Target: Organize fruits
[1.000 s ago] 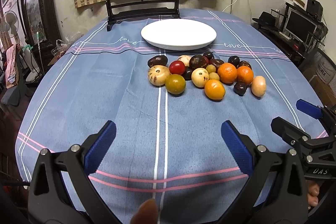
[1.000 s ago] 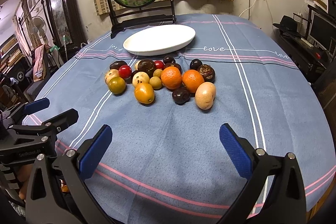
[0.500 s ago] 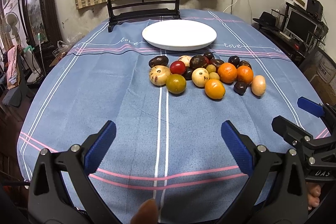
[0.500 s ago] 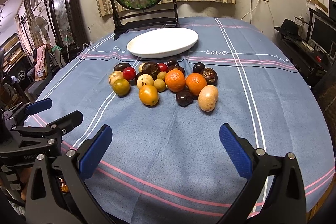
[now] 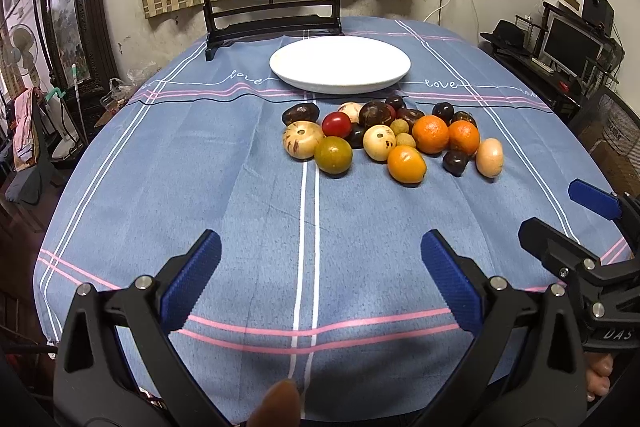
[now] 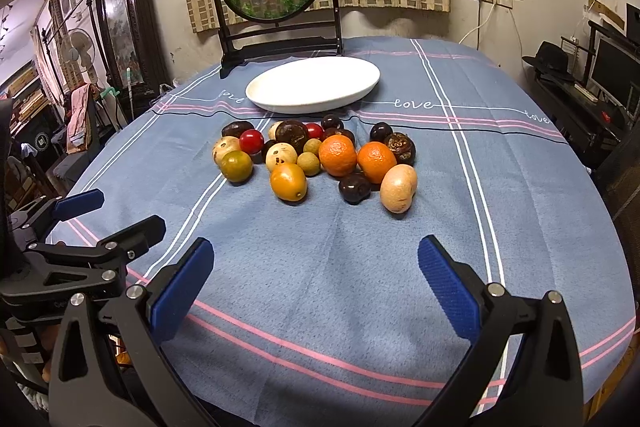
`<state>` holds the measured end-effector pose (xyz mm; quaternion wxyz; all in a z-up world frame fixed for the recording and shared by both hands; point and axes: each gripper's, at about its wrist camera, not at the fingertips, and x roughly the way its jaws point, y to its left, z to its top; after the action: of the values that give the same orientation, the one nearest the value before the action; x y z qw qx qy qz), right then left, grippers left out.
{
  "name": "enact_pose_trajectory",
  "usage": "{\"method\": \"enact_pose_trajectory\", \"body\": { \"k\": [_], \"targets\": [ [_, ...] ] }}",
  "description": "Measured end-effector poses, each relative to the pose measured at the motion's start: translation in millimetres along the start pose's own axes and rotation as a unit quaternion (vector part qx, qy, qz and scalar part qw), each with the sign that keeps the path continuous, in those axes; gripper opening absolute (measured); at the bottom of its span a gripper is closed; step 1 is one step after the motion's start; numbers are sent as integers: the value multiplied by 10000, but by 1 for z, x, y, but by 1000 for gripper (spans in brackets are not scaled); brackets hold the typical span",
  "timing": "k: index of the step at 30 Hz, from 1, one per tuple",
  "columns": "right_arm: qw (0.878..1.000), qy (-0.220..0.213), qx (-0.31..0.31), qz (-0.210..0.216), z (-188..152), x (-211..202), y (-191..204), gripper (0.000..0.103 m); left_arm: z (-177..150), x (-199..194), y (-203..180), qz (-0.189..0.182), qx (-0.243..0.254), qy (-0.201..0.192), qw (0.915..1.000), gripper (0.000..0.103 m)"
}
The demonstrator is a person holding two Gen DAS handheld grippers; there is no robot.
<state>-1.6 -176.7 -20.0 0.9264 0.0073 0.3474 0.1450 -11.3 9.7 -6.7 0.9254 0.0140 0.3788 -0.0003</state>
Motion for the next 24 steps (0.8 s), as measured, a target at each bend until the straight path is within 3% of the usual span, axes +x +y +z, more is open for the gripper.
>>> {"method": "enact_pose_trajectory", "body": {
  "k": [24],
  "targets": [
    [9999,-97,-105,-10,-4,-10,10,102,-8,-12,1,-16,-30,-64,10000,101]
  ]
}}
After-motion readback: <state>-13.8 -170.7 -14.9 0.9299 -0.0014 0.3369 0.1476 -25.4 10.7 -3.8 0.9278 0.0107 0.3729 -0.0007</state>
